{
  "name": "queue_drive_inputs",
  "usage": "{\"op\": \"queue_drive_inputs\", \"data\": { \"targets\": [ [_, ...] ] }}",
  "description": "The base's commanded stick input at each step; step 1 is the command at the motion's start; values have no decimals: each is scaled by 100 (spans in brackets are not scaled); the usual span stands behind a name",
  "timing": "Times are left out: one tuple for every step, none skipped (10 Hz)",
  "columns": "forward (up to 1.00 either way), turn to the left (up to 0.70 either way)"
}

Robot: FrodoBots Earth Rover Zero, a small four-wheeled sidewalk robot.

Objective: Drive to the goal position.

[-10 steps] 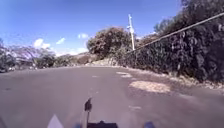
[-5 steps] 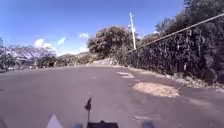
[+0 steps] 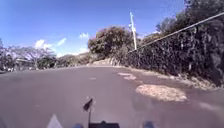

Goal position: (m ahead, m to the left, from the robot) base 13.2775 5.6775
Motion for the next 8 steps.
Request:
{"op": "queue_drive_inputs", "data": {
  "targets": [
    [50, 0],
    [50, 0],
    [50, 0],
    [50, 0],
    [50, 0],
    [50, 0],
    [50, 0],
    [50, 0]
  ]
}}
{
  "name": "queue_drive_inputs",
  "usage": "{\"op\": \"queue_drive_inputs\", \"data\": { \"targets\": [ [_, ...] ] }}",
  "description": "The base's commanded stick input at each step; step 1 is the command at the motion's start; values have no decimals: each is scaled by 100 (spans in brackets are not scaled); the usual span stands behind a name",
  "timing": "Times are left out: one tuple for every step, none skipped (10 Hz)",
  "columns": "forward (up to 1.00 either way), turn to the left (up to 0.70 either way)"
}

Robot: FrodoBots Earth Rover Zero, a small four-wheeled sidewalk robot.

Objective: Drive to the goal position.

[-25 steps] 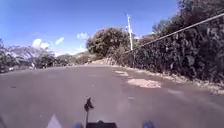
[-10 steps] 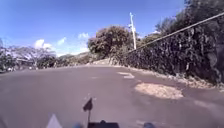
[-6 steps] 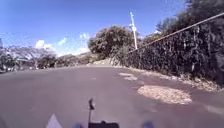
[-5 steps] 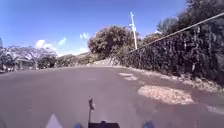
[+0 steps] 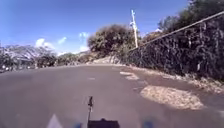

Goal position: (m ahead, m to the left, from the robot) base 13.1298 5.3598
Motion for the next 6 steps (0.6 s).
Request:
{"op": "queue_drive_inputs", "data": {
  "targets": [
    [50, 0],
    [50, 0],
    [50, 0],
    [50, 0],
    [50, 0],
    [50, 0]
  ]
}}
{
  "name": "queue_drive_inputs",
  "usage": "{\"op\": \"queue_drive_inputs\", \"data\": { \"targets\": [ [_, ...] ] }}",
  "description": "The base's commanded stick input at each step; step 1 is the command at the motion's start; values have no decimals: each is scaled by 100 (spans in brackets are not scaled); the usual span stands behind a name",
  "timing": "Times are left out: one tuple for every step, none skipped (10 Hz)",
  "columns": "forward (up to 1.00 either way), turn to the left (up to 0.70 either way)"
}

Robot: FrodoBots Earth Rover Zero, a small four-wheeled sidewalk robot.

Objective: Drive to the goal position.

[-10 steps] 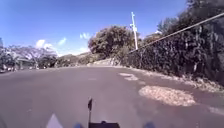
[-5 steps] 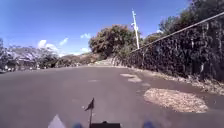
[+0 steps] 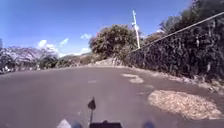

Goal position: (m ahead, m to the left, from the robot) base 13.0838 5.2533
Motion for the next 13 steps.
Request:
{"op": "queue_drive_inputs", "data": {
  "targets": [
    [50, 0],
    [50, 0],
    [50, 0],
    [50, 0],
    [50, 0],
    [50, 0],
    [50, 0],
    [50, 0],
    [50, 0],
    [50, 0],
    [50, 0],
    [50, 0],
    [50, 0]
  ]
}}
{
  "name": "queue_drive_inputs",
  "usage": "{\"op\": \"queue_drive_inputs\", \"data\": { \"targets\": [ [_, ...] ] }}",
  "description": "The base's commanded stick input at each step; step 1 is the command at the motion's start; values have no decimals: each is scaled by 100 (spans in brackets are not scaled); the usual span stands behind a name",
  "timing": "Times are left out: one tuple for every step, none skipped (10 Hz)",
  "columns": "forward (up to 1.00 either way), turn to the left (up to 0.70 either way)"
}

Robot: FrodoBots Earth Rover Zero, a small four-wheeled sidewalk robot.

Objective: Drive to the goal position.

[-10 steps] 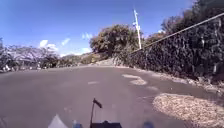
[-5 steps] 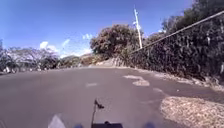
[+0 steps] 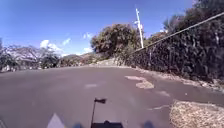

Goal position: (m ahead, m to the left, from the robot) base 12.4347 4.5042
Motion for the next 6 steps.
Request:
{"op": "queue_drive_inputs", "data": {
  "targets": [
    [50, 0],
    [50, 0],
    [50, 0],
    [50, 0],
    [50, 0],
    [50, 0]
  ]
}}
